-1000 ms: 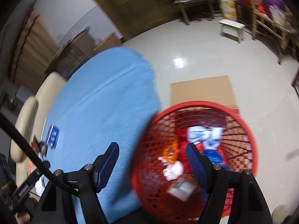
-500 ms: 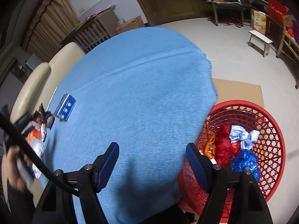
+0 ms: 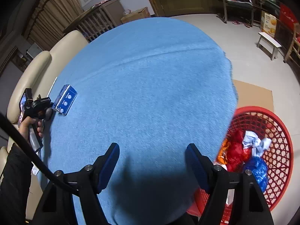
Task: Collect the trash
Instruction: 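Move both tools back to the table toward the black bag and blue box, then grasp the black plastic bag with the left gripper while the right grasps the blue box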
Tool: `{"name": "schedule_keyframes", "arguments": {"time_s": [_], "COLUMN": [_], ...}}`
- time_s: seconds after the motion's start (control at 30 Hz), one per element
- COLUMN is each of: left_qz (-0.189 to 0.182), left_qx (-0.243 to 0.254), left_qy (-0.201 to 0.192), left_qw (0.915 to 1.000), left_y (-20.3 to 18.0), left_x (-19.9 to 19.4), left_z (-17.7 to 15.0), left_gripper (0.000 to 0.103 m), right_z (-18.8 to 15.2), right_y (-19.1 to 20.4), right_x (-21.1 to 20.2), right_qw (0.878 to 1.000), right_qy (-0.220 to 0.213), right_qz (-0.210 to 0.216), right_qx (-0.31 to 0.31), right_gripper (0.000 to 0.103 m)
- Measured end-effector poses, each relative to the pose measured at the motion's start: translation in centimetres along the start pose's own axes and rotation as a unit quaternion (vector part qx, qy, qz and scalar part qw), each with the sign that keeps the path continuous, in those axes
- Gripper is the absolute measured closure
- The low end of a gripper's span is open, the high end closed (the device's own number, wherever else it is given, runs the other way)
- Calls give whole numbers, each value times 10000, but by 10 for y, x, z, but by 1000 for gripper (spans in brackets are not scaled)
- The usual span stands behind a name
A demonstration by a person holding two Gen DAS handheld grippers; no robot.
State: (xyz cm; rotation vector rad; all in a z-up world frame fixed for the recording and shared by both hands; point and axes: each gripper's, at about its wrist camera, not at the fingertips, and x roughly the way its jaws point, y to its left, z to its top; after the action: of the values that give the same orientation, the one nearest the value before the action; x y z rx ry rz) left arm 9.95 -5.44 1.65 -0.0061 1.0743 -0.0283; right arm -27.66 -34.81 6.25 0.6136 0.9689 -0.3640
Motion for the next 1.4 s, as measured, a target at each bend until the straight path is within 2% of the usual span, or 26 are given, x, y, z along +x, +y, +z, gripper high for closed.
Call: {"name": "schedule_keyframes", "arguments": {"time_s": [0.17,0.3,0.37,0.43,0.5,0.57,0.63,0.67,0.7,0.77,0.83,0.93,1.03,1.2,1.3,1.4], "left_qz": [-440,-800,-1170,-1193,-1406,-1726,-1842,-1952,-2065,-2145,-2100,-1811,-1499,-1255,-1205,-1196], "left_qx": [184,430,627,952,1117,1663,2433,2616,2622,2494,2144,1652,1357,971,818,782], "left_qy": [-91,-141,-142,-218,-202,-27,-308,-351,-333,-327,-363,-384,-409,-263,-175,-128], "left_qw": [9988,9958,9910,9880,9835,9709,9518,9446,9421,9438,9532,9687,9785,9870,9892,9897], "left_y": [-3,-9,-16,-26,-34,-54,-78,-86,-87,-84,-71,-48,-29,-8,2,1], "left_x": [-24,-45,-50,-52,-53,-57,-78,-88,-91,-99,-104,-95,-94,-87,-78,-82], "left_z": [-26,-60,-72,-77,-78,-89,-114,-125,-131,-143,-151,-145,-150,-151,-148,-153], "left_gripper": [65,65,65,65,65,65,65,65,65,65,65,65,65,65,65,65], "right_z": [7,9,7,4,-1,-5,-8,-8,-9,-7,-1,13,29,47,55,57], "right_y": [19,40,49,57,63,66,64,63,61,59,63,74,98,155,189,210], "right_x": [10,17,19,20,19,15,12,11,8,6,4,8,19,45,62,75], "right_qw": [9998,9991,9987,9983,9978,9976,9980,9982,9984,9984,9980,9967,9932,9845,9783,9720], "right_qy": [30,66,101,154,163,153,151,140,124,86,10,-139,-247,-334,-416,-579], "right_qz": [63,193,242,285,293,286,239,221,206,183,155,140,194,384,431,294], "right_qx": [-193,-363,-427,-488,-568,-605,-561,-535,-517,-521,-606,-792,-1119,-1681,-1986,-2260], "right_gripper": [26,26,26,26,26,26,26,26,26,26,26,26,26,26,26,26]}}
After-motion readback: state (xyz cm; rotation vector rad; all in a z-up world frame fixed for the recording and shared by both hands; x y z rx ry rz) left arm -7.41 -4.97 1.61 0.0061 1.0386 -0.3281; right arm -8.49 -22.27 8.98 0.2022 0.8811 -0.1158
